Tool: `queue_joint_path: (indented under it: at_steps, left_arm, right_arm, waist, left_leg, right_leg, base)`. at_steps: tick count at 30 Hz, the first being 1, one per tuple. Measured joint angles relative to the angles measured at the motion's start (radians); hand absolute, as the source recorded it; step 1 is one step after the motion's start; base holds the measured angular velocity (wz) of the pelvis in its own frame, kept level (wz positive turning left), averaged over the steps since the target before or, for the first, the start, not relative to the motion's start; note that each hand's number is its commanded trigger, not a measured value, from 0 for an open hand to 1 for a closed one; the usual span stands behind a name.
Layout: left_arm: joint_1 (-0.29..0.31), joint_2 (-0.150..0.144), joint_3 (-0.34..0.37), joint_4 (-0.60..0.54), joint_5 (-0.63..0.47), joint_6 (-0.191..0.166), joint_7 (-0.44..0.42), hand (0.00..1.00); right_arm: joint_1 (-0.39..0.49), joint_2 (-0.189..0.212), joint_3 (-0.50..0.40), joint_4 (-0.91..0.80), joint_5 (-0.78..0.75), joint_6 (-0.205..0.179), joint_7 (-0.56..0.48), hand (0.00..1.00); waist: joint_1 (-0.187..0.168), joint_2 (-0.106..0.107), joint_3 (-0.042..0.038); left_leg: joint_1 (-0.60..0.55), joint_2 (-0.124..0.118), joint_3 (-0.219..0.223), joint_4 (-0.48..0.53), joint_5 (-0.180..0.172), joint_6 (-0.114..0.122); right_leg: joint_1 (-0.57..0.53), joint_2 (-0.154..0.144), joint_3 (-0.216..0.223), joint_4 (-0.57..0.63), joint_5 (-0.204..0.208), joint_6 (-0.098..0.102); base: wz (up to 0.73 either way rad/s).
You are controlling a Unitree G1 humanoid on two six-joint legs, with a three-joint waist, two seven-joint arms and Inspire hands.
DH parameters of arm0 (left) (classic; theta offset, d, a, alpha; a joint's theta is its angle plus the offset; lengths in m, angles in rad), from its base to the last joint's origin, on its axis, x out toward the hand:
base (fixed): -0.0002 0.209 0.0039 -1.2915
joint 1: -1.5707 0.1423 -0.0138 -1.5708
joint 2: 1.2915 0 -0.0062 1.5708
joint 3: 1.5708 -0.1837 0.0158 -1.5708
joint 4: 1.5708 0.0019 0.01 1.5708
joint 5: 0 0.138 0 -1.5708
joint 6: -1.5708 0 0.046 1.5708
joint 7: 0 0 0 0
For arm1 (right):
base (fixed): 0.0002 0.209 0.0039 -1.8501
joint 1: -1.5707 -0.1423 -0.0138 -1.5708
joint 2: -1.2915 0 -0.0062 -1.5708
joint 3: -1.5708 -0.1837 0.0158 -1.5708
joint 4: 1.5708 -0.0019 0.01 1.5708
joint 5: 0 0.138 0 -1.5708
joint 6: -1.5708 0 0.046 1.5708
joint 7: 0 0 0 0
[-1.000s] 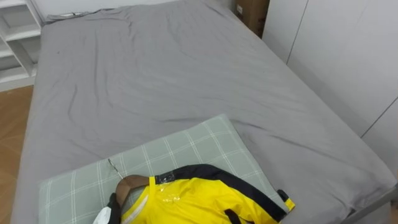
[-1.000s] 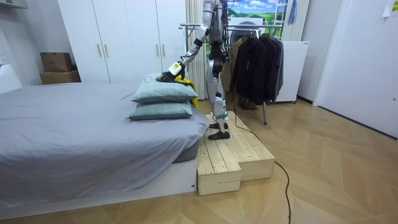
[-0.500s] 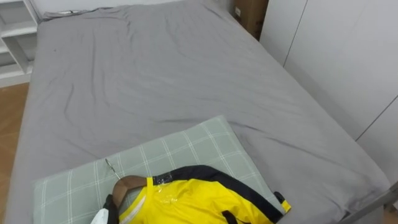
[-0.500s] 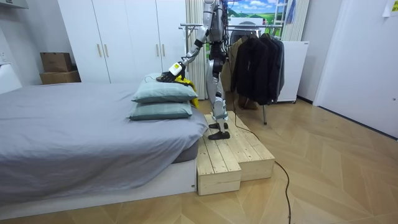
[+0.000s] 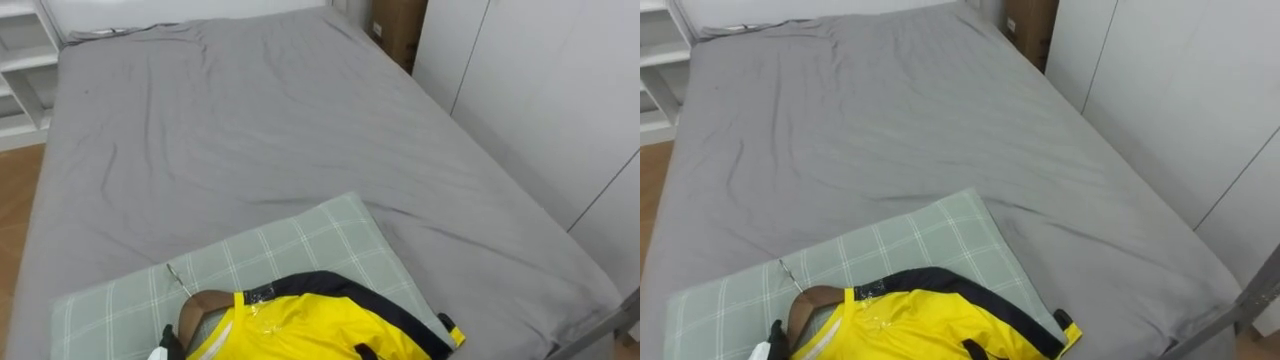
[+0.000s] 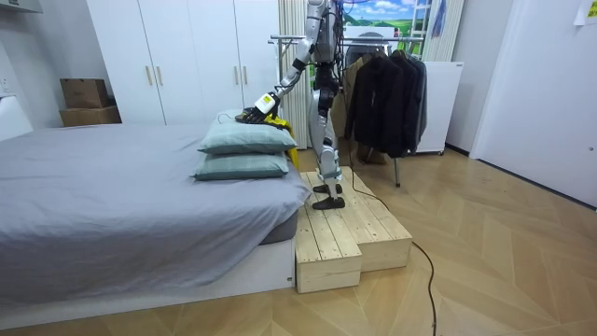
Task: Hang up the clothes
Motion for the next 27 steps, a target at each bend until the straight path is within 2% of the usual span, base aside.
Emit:
queue_joint_path:
  at_steps: [9,13,23,27]
  left_arm:
    - [-0.001,-0.003,0.0,0.008,-0.039,0.004,-0.005,0.0]
    - [-0.002,-0.003,0.0,0.008,-0.039,0.005,-0.005,0.0]
    - [-0.01,-0.002,-0.001,0.0,-0.038,0.022,0.002,0.0]
    - [-0.02,-0.001,-0.001,0.001,-0.037,0.034,0.002,0.0]
  right_arm:
    - [-0.002,0.002,0.02,0.0,0.018,0.001,-0.01,0.0]
    - [-0.003,0.006,0.02,0.0,0.024,0.002,-0.024,0.0]
    - [-0.005,0.012,0.02,0.005,0.03,0.003,-0.03,0.0]
    - [-0.008,0.012,0.019,0.005,0.022,0.02,-0.03,0.0]
  waist:
    - [-0.001,0.0,0.0015]
    - [-0.001,-0.007,0.006]
    - [-0.002,-0.01,0.0065]
    - [-0.002,-0.011,0.007]
  left_leg:
    - [0.008,0.0,0.008,-0.001,0.0,0.0]
    - [0.008,0.0,0.011,-0.001,0.0,0.0]
    - [0.007,0.0,0.01,-0.002,0.0,0.0]
    - [0.006,0.0,0.01,-0.002,0.0,0.0]
  right_leg:
    - [0.0,0.001,0.008,0.0,0.0,0.0]
    - [-0.001,0.001,0.011,-0.002,0.0,0.0]
    - [-0.001,0.002,0.012,-0.01,0.0,0.0]
    - [0.0,0.002,0.012,-0.01,0.0,0.0]
  base:
    - [-0.02]
    - [0.0]
    - [0.0]
    - [0.0]
